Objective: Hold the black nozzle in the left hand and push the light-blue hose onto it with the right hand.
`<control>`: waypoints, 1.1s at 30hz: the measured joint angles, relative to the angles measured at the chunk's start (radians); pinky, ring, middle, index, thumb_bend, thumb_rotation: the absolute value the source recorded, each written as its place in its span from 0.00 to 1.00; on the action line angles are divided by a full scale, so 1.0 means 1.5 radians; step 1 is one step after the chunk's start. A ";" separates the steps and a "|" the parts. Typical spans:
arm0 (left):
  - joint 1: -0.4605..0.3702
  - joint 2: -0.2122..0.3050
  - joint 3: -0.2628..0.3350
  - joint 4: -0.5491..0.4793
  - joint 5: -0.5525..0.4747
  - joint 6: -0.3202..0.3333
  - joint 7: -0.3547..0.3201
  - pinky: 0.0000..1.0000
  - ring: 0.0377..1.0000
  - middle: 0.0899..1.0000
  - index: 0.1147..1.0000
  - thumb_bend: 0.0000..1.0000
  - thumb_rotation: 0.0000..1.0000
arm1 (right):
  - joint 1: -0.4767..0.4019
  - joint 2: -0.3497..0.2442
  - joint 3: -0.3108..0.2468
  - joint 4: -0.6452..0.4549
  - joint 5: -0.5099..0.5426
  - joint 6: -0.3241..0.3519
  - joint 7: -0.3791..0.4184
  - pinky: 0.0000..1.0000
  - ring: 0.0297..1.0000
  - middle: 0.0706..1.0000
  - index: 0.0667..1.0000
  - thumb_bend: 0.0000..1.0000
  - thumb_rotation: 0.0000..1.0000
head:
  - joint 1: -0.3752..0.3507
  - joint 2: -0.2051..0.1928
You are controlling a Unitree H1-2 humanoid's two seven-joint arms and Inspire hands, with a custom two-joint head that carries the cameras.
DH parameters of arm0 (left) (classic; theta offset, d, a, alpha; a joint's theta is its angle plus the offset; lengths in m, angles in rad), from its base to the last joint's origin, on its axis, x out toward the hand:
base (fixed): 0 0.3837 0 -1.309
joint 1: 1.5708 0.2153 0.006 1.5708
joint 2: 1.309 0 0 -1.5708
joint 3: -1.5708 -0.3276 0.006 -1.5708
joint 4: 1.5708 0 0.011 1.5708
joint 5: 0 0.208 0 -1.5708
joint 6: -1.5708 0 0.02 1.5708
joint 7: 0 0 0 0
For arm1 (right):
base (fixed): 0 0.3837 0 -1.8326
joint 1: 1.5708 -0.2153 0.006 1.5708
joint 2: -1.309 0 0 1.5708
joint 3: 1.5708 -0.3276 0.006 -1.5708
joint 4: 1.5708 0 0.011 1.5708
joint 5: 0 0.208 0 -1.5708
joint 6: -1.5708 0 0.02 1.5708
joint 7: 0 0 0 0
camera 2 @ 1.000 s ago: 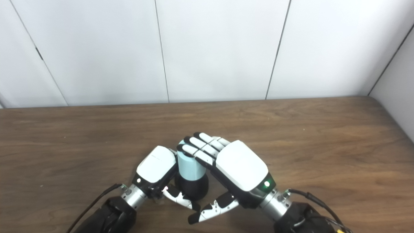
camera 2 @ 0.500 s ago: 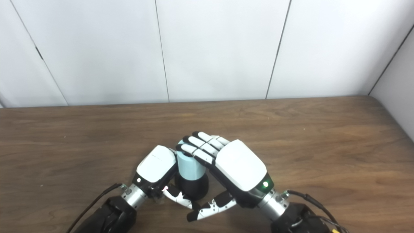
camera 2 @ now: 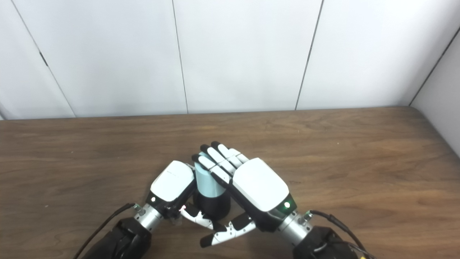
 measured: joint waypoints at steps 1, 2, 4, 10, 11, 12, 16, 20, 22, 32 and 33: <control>0.000 0.000 -0.001 0.000 0.000 0.001 -0.001 0.13 0.16 0.42 0.41 0.53 0.00 | 0.000 0.005 -0.003 0.000 0.000 0.002 0.000 0.98 1.00 1.00 1.00 0.86 0.75 | 0.001 0.000; 0.000 0.000 -0.001 0.000 0.000 0.001 -0.001 0.13 0.16 0.42 0.41 0.53 0.00 | 0.000 0.010 -0.006 0.001 0.000 0.002 0.000 0.98 1.00 1.00 1.00 0.86 0.75 | 0.001 0.000; -0.001 -0.001 -0.001 0.000 0.001 0.003 0.000 0.13 0.16 0.42 0.41 0.52 0.00 | -0.001 0.017 -0.013 0.002 0.000 0.000 -0.008 0.98 1.00 1.00 1.00 0.86 0.75 | 0.001 0.000; -0.004 -0.003 -0.002 0.006 0.001 0.006 0.002 0.14 0.17 0.42 0.41 0.53 0.00 | 0.000 0.042 -0.042 0.040 -0.001 -0.027 -0.128 1.00 1.00 1.00 1.00 0.80 0.73 | 0.000 -0.002; -0.005 -0.003 -0.003 0.007 0.001 0.006 0.003 0.14 0.17 0.42 0.41 0.53 0.00 | -0.001 0.045 -0.045 0.047 -0.001 -0.033 -0.149 1.00 1.00 1.00 1.00 0.79 0.75 | 0.000 -0.003; -0.006 -0.003 -0.003 0.008 0.001 0.006 0.003 0.14 0.17 0.42 0.41 0.53 0.00 | -0.001 0.047 -0.049 0.053 -0.001 -0.035 -0.161 1.00 1.00 1.00 1.00 0.79 0.76 | 0.000 -0.002; -0.007 -0.003 -0.004 0.010 0.001 0.007 0.004 0.14 0.17 0.42 0.41 0.53 0.00 | 0.000 0.052 -0.076 0.105 0.011 -0.041 -0.225 1.00 1.00 1.00 1.00 0.78 0.84 | -0.001 -0.002; -0.010 -0.003 -0.005 0.014 0.002 0.009 0.009 0.13 0.15 0.42 0.41 0.53 0.00 | 0.007 0.060 -0.119 0.146 0.100 -0.039 -0.251 0.95 0.98 0.99 1.00 0.67 0.79 | -0.001 -0.004; -0.016 -0.003 -0.004 0.020 0.002 0.009 0.012 0.13 0.15 0.42 0.41 0.53 0.00 | 0.012 0.080 -0.147 0.165 0.197 -0.037 -0.255 0.54 0.68 0.86 0.87 0.48 0.62 | 0.000 -0.004; -0.020 -0.001 -0.007 0.030 0.004 0.010 0.020 0.14 0.17 0.42 0.41 0.53 0.00 | 0.048 0.163 -0.232 0.217 0.557 0.026 -0.236 0.58 0.69 0.72 0.70 0.33 0.26 | -0.002 0.000; -0.019 0.000 -0.007 0.029 0.003 0.010 0.020 0.15 0.17 0.42 0.41 0.53 0.00 | 0.049 0.163 -0.235 0.223 0.560 0.025 -0.237 0.59 0.69 0.72 0.70 0.33 0.27 | -0.002 0.000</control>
